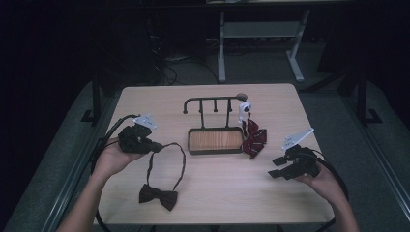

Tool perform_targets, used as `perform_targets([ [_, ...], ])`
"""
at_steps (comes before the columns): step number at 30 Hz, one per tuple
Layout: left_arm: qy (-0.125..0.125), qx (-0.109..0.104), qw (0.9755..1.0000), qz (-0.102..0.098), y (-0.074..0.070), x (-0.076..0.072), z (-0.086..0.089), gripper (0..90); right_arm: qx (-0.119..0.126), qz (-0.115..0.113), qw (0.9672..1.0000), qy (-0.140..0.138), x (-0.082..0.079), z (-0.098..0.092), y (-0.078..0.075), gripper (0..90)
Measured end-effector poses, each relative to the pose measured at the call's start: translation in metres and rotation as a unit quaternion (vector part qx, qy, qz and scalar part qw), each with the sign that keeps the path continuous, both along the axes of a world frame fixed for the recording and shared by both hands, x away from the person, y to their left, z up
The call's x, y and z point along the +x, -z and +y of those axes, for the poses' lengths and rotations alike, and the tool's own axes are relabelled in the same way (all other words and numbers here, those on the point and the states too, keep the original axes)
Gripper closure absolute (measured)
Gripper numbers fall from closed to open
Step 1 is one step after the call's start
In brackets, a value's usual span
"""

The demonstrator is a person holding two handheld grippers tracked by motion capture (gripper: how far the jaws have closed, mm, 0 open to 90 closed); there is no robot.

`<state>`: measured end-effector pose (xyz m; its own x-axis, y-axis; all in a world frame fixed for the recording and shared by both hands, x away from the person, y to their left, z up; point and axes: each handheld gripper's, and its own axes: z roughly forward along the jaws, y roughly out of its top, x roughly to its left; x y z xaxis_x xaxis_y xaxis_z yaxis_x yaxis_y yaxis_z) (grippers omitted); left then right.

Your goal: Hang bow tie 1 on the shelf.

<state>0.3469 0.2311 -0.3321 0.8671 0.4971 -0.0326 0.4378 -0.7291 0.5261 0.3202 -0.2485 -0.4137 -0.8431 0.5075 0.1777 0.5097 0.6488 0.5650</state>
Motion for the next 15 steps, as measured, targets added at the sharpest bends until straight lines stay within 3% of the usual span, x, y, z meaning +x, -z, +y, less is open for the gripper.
perform_targets([
  [15,0.013,-0.003,0.9999,-0.005,-0.023,0.0,-0.003,90.0,0.004,-0.001,1.0,0.002,0.0,-0.001,-0.001,43.7],
])
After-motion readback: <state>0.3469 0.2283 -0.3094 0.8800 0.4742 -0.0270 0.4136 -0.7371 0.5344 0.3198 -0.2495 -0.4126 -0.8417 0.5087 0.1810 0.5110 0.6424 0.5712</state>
